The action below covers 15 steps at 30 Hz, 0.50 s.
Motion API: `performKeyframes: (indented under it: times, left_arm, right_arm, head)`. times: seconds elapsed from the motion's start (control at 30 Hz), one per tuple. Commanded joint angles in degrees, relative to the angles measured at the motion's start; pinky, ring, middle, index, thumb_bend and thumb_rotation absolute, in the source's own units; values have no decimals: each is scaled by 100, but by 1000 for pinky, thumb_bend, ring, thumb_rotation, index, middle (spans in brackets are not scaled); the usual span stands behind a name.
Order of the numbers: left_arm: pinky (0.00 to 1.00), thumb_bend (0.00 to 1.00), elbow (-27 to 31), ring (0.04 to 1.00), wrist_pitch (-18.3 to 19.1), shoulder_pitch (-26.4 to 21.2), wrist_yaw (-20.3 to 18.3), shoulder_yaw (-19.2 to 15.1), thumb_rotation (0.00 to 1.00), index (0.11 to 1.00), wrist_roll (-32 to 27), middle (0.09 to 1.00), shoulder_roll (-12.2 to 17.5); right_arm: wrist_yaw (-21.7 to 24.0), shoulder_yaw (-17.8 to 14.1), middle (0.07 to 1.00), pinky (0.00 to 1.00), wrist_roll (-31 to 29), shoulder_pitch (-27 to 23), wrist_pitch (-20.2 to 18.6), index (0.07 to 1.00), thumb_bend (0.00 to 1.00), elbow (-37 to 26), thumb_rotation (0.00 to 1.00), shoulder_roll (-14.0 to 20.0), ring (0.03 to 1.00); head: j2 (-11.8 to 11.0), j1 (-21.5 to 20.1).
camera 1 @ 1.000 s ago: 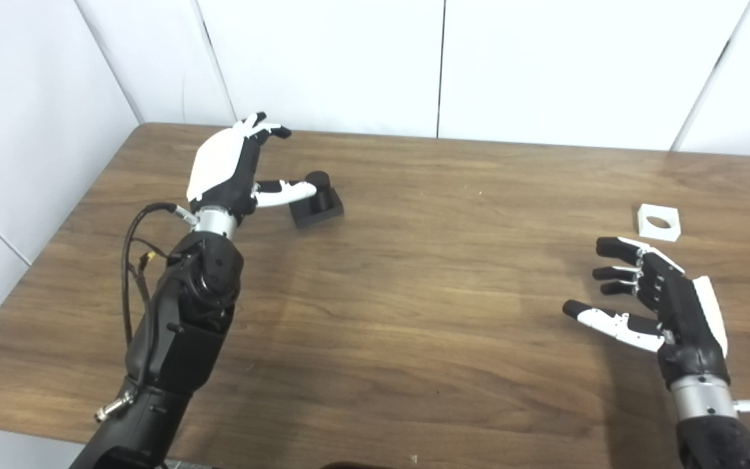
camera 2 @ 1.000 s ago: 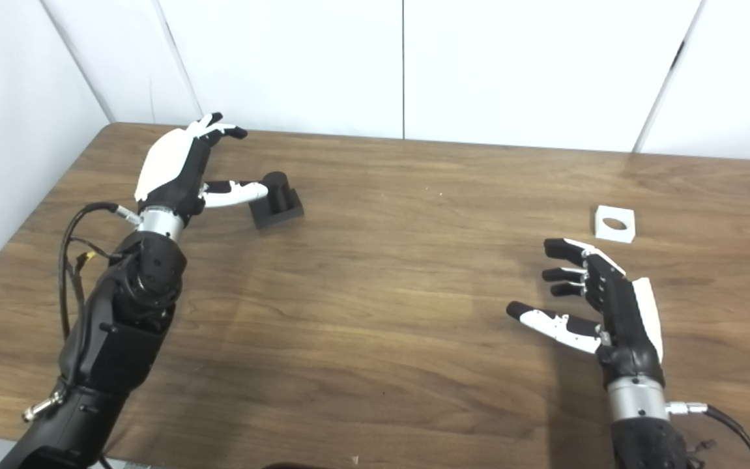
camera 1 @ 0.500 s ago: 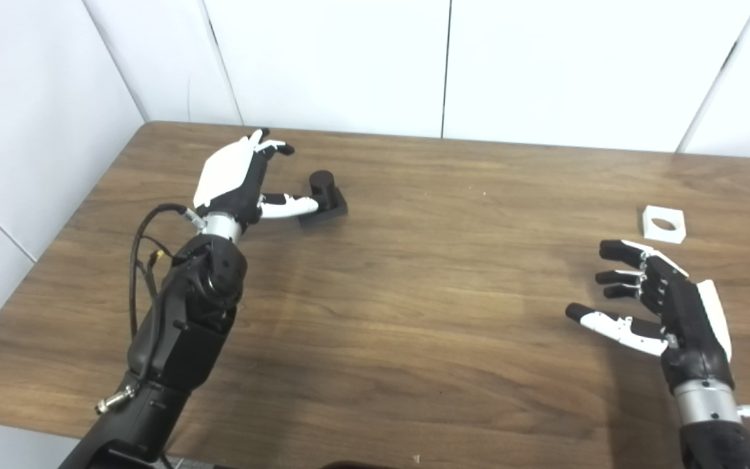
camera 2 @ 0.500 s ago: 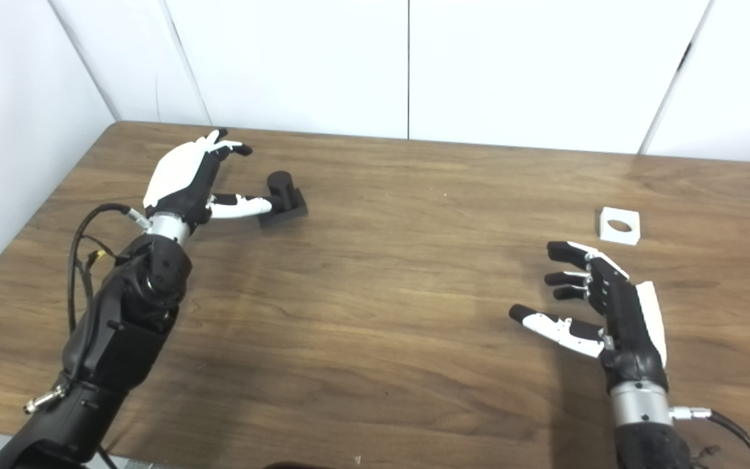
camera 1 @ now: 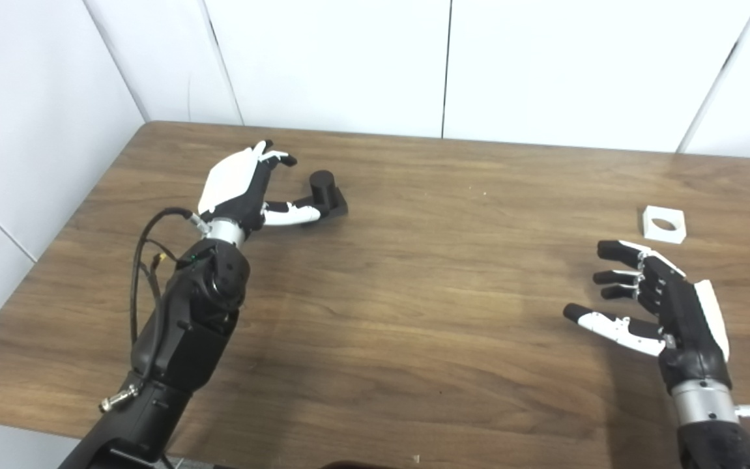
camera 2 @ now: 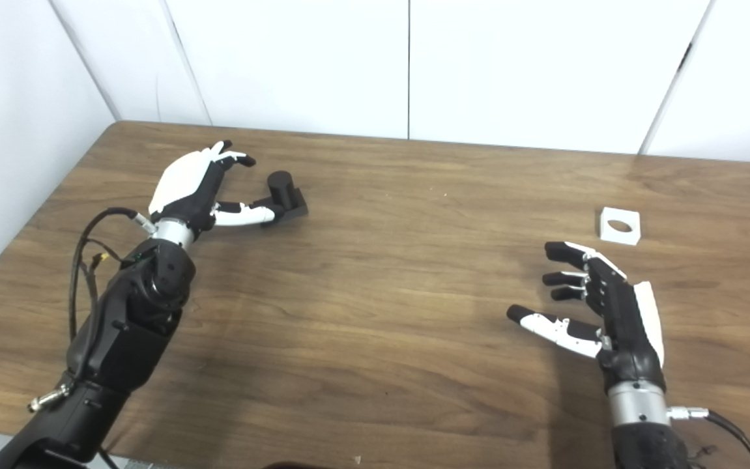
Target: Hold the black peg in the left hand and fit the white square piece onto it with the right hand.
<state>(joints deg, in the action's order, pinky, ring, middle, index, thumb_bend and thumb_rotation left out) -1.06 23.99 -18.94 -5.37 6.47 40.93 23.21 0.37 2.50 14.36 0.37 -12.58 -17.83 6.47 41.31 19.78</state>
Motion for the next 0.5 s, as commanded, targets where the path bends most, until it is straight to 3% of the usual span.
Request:
performKeyframes:
  times: [0.0,0.47]
  left_arm:
    - [1000,937,-13,1000,-92,-218,90,-3,478,793,82,1000,187]
    - [998,890,-121,1000,-253,-183,142,-7,416,762,-129,1000,110]
  right_arm:
    - [-41,-10,749,552,-23,-99,268,709,703,-141,0,-18,631]
    - [-65,-14,746,564,-14,-64,342,702,704,-156,0,-32,624]
  head:
    - [4,7]
    - [-5,-64]
